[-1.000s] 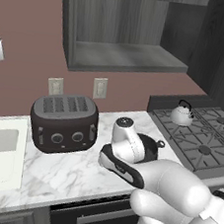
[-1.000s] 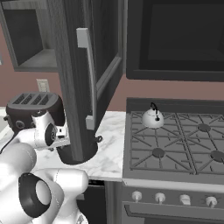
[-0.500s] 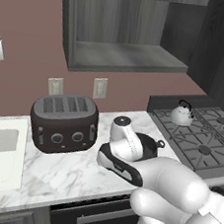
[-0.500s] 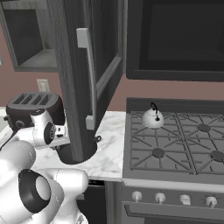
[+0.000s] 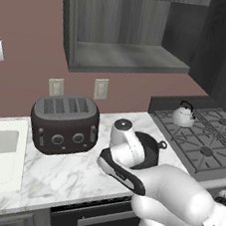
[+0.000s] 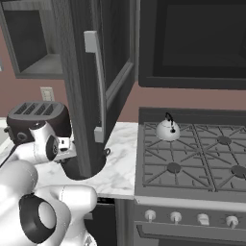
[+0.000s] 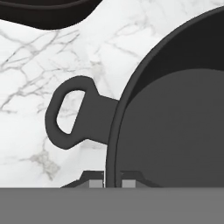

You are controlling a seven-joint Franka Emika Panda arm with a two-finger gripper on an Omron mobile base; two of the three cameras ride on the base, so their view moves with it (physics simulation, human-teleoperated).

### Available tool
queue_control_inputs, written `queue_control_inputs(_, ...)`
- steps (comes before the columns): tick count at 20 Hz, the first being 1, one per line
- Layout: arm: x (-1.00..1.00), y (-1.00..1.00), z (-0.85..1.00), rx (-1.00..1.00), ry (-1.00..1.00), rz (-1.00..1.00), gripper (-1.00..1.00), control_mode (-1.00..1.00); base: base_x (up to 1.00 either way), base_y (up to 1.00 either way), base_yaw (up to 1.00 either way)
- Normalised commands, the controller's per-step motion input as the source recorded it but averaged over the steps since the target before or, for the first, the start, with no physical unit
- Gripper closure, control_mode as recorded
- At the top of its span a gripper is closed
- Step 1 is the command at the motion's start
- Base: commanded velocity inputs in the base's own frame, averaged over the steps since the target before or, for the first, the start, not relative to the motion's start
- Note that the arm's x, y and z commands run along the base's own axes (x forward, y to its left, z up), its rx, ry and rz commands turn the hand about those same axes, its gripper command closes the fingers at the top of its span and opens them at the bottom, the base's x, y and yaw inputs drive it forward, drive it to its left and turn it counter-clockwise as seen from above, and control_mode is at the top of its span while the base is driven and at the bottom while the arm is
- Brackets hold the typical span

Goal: Pick the kettle from the cabinet and place it on a stove burner. Then pick the pot from the counter and place it on another stove burner. Finally, turn both burners on.

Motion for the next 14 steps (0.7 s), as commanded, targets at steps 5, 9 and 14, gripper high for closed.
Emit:
queue_control_inputs(5, 0.0, 0.0, 0.16, 0.01, -0.01, 0.0, 1.0, -1.0, 0.0, 0.0, 0.0)
queue_control_inputs(9, 0.0, 0.0, 0.27, 0.01, 0.0, 0.0, 1.0, -1.0, 0.0, 0.0, 0.0)
queue_control_inputs(14, 0.0, 0.13, 0.33, 0.01, 0.0, 0.0, 1.0, -1.0, 0.0, 0.0, 0.0)
